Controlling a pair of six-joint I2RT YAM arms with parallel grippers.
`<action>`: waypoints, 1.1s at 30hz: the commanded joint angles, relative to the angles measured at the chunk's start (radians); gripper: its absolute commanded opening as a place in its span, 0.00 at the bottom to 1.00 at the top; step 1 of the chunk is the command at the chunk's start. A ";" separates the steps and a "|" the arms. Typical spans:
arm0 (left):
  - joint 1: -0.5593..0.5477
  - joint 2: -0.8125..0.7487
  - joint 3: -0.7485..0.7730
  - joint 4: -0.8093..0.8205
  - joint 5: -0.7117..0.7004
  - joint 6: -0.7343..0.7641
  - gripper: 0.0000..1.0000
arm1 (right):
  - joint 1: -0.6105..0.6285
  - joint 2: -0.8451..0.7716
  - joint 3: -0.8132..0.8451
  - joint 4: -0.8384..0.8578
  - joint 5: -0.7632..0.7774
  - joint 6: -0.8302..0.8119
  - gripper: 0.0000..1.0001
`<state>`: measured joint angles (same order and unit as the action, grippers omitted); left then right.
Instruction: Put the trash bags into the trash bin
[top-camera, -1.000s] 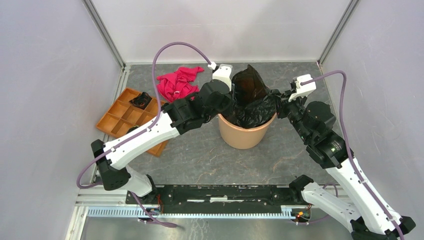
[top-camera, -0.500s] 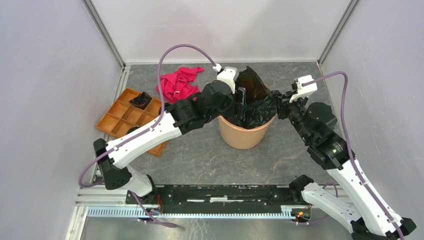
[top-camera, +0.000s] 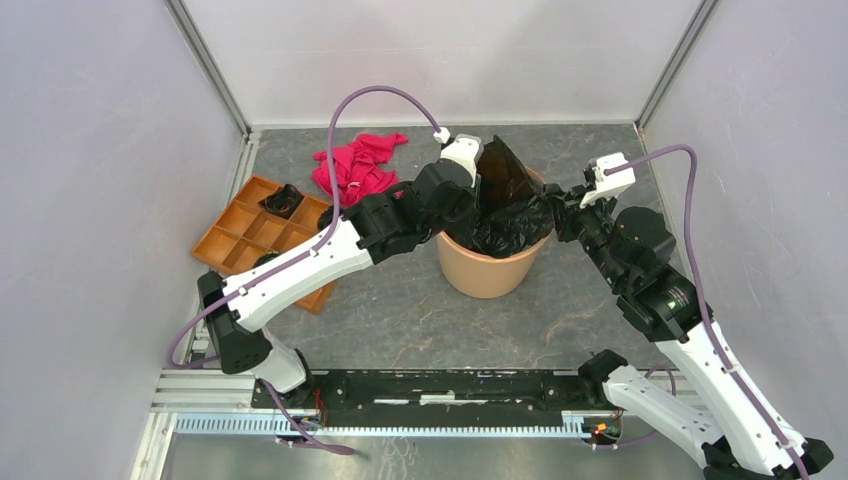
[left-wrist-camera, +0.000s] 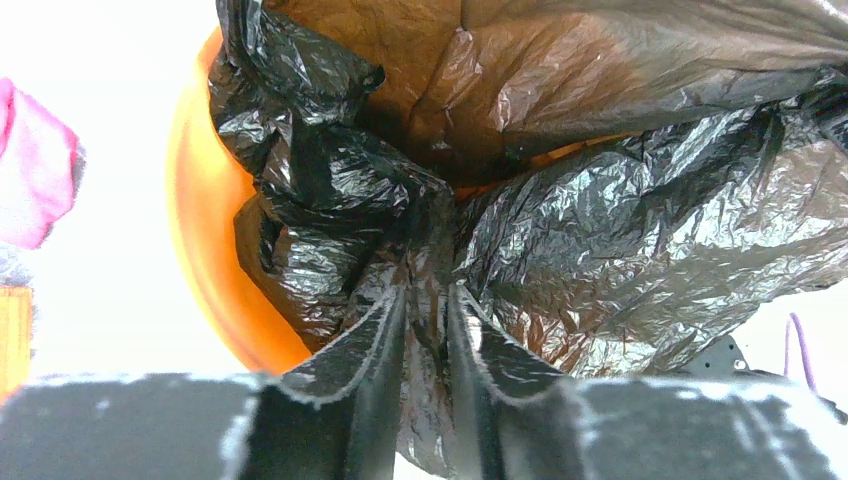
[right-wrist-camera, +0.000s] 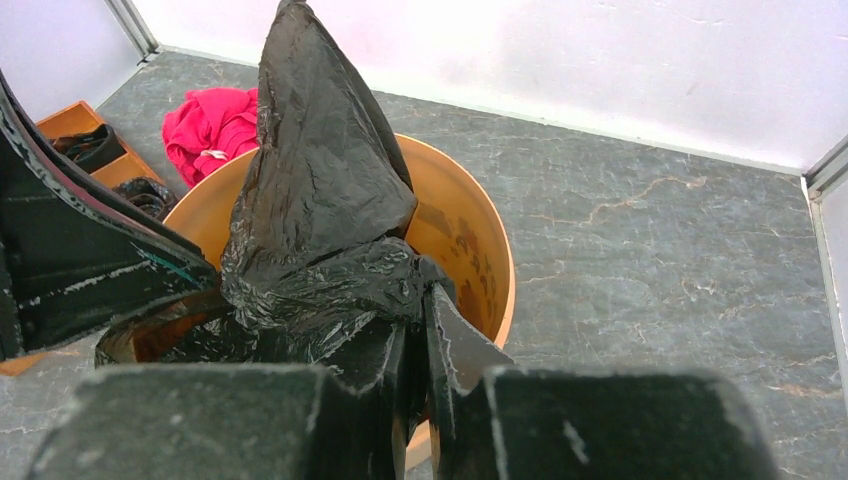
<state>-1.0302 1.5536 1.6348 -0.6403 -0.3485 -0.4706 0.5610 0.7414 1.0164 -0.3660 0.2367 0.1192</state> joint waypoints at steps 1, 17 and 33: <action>-0.004 0.011 0.053 -0.009 -0.027 0.054 0.21 | 0.000 -0.014 -0.003 0.006 -0.010 0.014 0.14; -0.004 0.023 0.067 -0.003 0.081 0.100 0.40 | 0.001 -0.011 -0.005 -0.004 -0.011 0.024 0.15; -0.004 0.046 0.093 -0.034 -0.032 0.089 0.17 | 0.001 -0.017 -0.022 -0.005 -0.007 0.018 0.16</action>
<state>-1.0302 1.6218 1.6772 -0.6735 -0.3031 -0.4076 0.5610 0.7326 0.9981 -0.3840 0.2287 0.1337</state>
